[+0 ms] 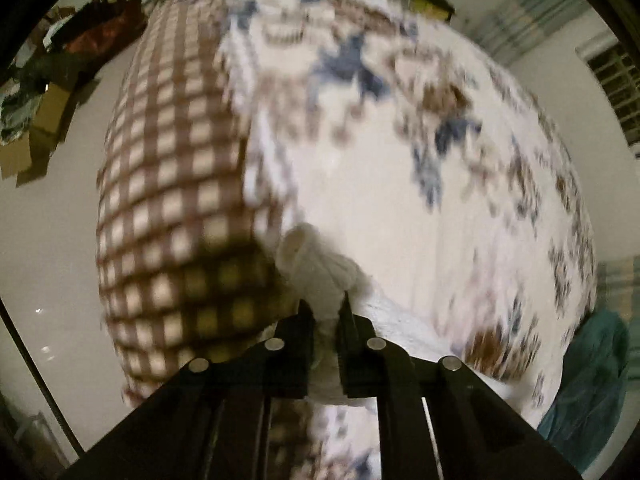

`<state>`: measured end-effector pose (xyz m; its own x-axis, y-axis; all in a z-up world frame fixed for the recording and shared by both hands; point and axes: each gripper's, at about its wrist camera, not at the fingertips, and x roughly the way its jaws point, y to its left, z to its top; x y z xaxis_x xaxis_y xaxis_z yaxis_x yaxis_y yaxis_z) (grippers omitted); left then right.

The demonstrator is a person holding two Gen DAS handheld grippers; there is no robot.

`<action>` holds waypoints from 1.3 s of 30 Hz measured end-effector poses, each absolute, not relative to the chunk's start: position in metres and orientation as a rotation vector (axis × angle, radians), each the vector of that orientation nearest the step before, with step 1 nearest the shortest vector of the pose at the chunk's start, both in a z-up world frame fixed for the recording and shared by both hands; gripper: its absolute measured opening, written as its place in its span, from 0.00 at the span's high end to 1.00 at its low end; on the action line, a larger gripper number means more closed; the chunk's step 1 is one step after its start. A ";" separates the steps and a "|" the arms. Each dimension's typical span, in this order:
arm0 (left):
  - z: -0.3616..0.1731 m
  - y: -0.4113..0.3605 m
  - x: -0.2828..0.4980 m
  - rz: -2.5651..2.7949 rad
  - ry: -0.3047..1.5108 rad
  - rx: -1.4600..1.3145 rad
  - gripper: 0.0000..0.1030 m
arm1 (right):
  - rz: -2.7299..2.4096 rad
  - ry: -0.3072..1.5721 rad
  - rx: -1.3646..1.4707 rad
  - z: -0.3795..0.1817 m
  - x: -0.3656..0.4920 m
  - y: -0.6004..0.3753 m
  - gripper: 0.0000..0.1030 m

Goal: Fold small clothes

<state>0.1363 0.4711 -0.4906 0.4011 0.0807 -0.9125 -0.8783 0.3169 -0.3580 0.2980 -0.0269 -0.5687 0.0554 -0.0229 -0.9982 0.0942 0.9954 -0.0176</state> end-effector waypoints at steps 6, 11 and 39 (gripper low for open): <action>-0.502 0.514 0.170 0.738 0.935 -0.990 0.88 | -0.093 1.508 0.076 -0.554 0.291 -0.044 0.06; -0.527 0.528 0.144 0.710 0.934 -1.184 0.53 | -0.081 1.506 0.081 -0.546 0.292 -0.062 0.06; -0.434 0.395 0.274 0.600 0.908 -0.708 0.93 | -0.309 1.451 0.042 -0.522 0.338 -0.164 0.06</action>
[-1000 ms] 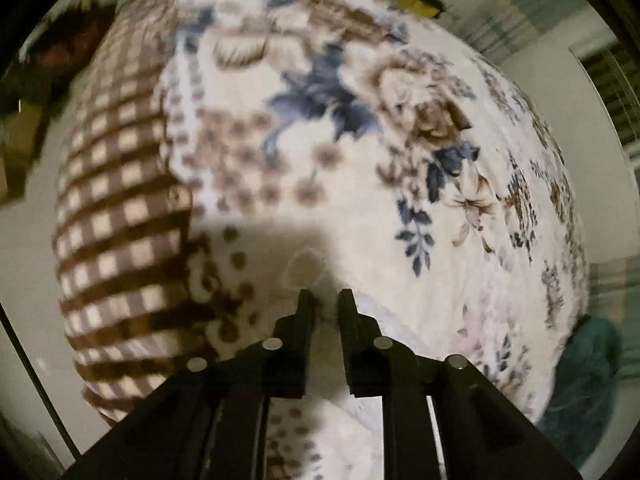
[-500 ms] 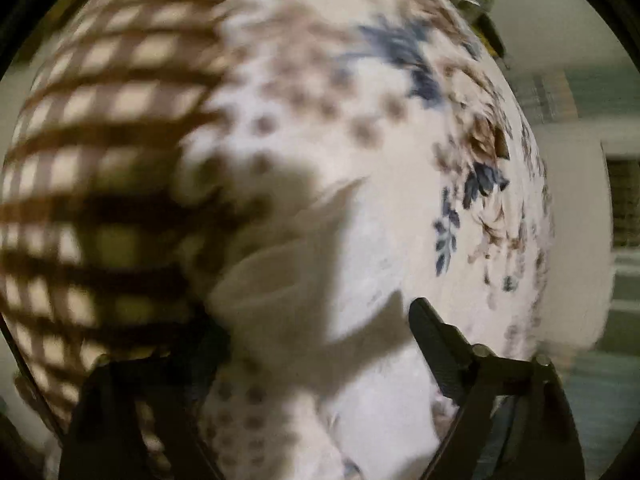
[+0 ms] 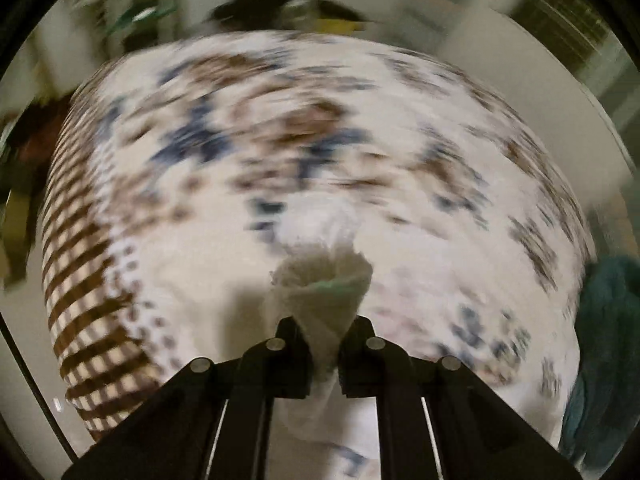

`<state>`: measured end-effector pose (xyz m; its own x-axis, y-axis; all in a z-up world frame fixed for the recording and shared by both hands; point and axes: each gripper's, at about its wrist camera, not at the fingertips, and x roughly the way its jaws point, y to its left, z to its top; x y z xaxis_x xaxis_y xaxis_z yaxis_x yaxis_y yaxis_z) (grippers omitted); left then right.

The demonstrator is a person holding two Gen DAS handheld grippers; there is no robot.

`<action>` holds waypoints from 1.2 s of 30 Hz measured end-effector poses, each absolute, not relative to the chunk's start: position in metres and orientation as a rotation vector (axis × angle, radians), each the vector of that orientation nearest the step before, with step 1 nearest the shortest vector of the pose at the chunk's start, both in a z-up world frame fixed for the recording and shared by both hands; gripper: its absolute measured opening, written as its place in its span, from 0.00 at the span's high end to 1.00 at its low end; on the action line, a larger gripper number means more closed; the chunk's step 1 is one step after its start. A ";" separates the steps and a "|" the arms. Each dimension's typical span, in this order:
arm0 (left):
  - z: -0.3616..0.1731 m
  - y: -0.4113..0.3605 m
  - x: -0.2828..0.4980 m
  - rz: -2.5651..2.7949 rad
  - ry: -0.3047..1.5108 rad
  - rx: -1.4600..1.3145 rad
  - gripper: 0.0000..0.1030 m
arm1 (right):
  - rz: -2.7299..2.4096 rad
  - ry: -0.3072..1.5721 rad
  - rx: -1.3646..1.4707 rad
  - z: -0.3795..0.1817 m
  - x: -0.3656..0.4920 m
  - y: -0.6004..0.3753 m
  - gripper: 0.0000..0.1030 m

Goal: Fold small clothes

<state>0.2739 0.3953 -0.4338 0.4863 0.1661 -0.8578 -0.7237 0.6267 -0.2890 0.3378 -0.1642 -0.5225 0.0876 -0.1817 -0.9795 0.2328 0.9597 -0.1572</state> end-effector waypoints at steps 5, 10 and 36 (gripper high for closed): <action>-0.398 0.260 0.346 0.299 0.957 -0.529 0.93 | -0.337 1.448 0.139 -0.520 0.336 -0.196 0.06; -0.392 0.084 0.400 -0.030 1.028 -0.421 0.93 | -0.378 1.454 0.209 -0.530 0.328 -0.240 0.06; -0.427 -0.103 0.443 -0.102 1.219 -0.187 0.11 | -0.204 1.343 0.601 -0.516 0.308 -0.452 0.06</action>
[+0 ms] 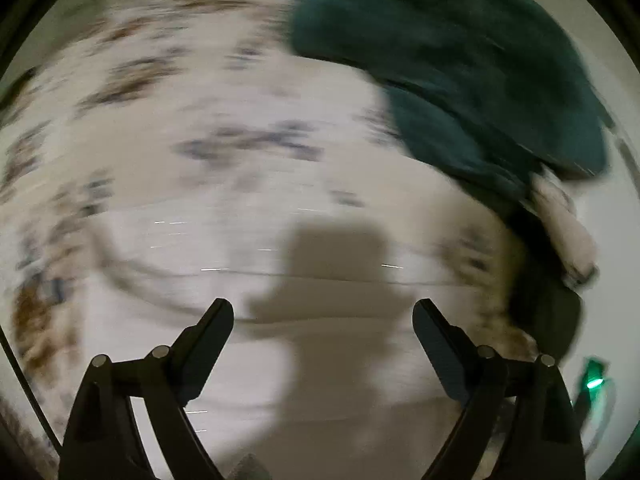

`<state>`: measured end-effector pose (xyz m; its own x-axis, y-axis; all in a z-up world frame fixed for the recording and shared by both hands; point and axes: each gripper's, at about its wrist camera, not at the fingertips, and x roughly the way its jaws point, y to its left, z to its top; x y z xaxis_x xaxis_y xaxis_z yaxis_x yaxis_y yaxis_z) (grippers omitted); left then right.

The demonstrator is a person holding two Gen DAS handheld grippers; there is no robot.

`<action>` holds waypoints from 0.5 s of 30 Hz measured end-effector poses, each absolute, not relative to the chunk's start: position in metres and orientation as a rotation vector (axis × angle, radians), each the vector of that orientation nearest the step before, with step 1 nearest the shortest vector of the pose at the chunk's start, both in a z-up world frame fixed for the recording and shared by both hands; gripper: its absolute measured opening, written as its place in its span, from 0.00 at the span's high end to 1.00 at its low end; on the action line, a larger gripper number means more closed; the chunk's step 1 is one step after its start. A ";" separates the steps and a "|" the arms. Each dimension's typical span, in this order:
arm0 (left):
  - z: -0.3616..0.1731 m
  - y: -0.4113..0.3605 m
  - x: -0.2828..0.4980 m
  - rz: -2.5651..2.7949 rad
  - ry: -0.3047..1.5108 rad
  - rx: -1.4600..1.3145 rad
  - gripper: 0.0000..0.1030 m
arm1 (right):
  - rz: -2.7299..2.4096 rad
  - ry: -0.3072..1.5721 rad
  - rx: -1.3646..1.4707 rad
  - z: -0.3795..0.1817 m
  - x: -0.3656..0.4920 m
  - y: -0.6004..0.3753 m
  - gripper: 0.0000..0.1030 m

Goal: Fold small clothes

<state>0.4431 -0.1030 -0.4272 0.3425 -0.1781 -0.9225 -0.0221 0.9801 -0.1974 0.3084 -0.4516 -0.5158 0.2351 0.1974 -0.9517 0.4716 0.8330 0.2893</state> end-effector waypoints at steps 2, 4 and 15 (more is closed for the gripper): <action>-0.429 -0.051 0.432 0.030 1.211 -0.178 0.11 | -0.156 1.325 0.620 -0.511 0.321 -0.445 0.06; -0.437 -0.006 0.420 0.151 1.216 -0.158 0.11 | -0.112 1.314 0.594 -0.507 0.342 -0.429 0.06; -0.511 0.087 0.405 0.384 1.352 -0.186 0.11 | -0.153 1.353 0.319 -0.529 0.390 -0.380 0.91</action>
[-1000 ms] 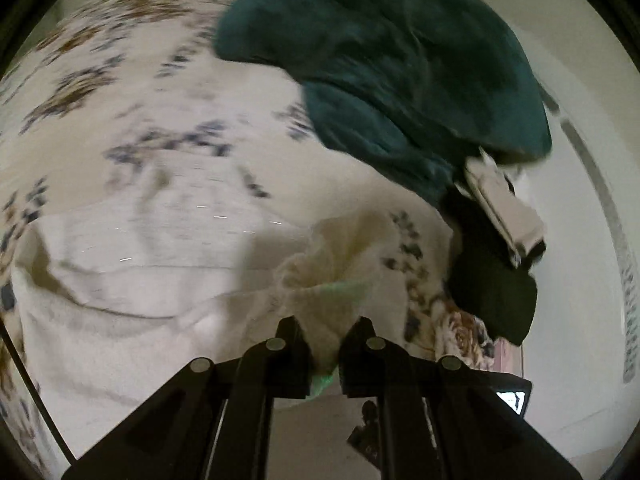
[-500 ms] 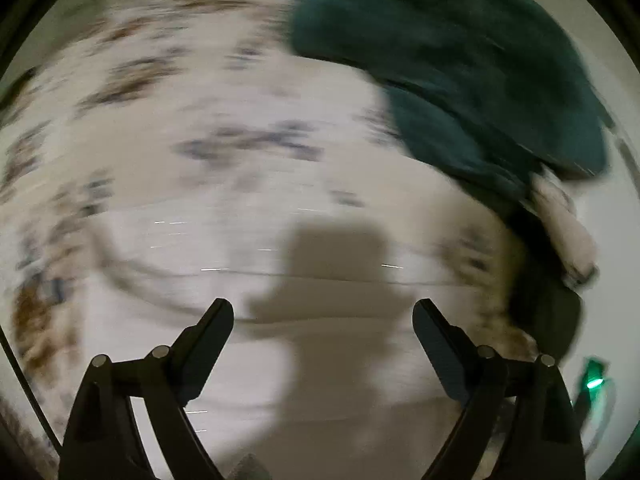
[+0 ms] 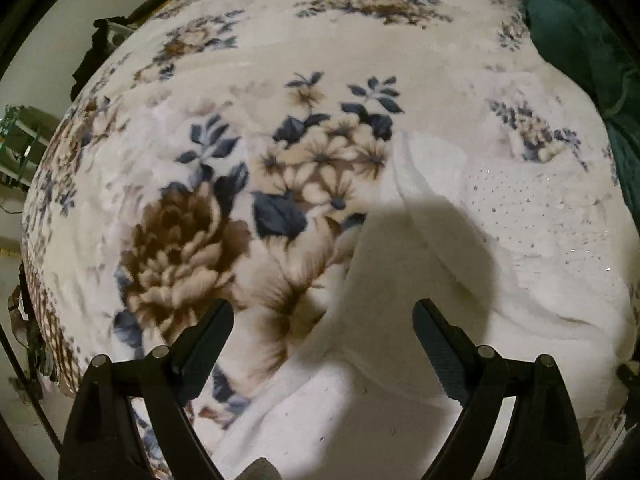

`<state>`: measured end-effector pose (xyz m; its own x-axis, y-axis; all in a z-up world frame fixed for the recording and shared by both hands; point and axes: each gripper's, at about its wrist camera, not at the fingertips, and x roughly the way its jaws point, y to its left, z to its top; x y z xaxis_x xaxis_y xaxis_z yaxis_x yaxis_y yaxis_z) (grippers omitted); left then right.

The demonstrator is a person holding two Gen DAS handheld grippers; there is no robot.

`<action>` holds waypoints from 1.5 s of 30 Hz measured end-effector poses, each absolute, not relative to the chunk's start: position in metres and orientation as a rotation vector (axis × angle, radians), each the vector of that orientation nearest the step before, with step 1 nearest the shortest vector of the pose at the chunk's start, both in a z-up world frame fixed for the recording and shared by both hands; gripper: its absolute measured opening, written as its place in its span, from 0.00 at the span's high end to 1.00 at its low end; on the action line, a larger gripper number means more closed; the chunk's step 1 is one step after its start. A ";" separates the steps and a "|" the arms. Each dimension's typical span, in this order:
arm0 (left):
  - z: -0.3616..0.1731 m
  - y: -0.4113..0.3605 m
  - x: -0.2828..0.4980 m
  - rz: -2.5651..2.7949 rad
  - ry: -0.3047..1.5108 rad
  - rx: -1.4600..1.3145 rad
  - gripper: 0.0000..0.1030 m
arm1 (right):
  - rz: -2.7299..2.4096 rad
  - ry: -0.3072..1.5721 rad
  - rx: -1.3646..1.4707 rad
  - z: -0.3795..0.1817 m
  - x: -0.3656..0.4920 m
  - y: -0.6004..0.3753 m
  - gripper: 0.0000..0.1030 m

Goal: Fold small clothes

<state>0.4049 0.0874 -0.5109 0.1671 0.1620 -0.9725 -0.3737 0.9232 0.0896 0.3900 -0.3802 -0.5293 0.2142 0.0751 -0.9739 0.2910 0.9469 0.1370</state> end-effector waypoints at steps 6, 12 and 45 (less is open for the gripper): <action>-0.535 0.065 0.443 0.333 1.364 -0.101 0.11 | -0.261 1.309 0.375 -0.516 0.387 -0.408 0.94; -0.556 0.057 0.488 0.338 1.387 -0.051 0.11 | -0.297 1.336 0.359 -0.528 0.400 -0.420 0.94; -0.466 -0.016 0.378 0.073 1.325 0.043 0.04 | -0.166 1.480 0.341 -0.454 0.318 -0.423 0.27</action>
<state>0.3776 -0.0165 -0.4662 0.2412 0.0774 -0.9674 -0.0289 0.9969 0.0726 0.3179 -0.4230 -0.4538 0.0910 0.0987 -0.9910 0.3156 0.9409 0.1227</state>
